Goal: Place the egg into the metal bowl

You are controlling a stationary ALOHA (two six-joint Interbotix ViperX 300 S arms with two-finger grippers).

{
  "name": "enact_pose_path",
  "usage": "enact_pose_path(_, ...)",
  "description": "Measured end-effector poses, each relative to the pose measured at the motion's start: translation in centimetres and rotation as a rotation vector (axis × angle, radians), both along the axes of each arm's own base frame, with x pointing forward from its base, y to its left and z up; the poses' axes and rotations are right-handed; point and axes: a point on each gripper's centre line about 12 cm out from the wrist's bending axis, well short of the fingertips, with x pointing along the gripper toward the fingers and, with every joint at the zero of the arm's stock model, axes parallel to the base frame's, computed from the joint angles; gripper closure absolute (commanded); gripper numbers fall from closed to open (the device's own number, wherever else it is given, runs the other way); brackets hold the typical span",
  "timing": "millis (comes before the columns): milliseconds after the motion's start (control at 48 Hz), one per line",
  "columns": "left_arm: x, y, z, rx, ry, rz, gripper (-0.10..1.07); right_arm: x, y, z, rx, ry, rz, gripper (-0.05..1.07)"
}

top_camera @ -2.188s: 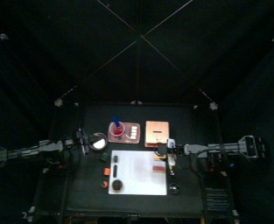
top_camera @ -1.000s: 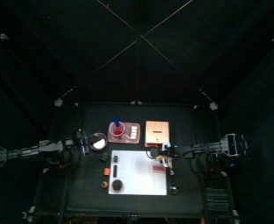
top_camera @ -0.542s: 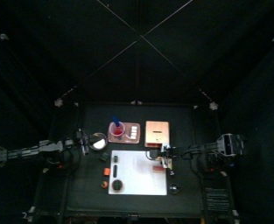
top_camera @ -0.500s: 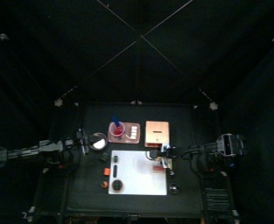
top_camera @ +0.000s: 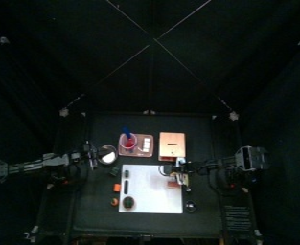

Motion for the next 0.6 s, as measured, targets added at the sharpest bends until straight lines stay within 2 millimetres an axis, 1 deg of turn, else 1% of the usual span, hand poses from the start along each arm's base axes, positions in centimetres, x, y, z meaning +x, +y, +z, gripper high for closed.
enact_pose_path(354, 0.0, 0.0, 0.0, 0.000, 0.000, 0.002, 0.97, 0.1, 0.0, 0.2, 0.000, -0.005, -0.005, 0.35)
enact_pose_path(604, 0.0, 0.0, 0.0, -0.001, 0.000, 0.002, 0.97, 0.5, 0.0, 1.2, -0.002, -0.034, -0.006, 0.35)
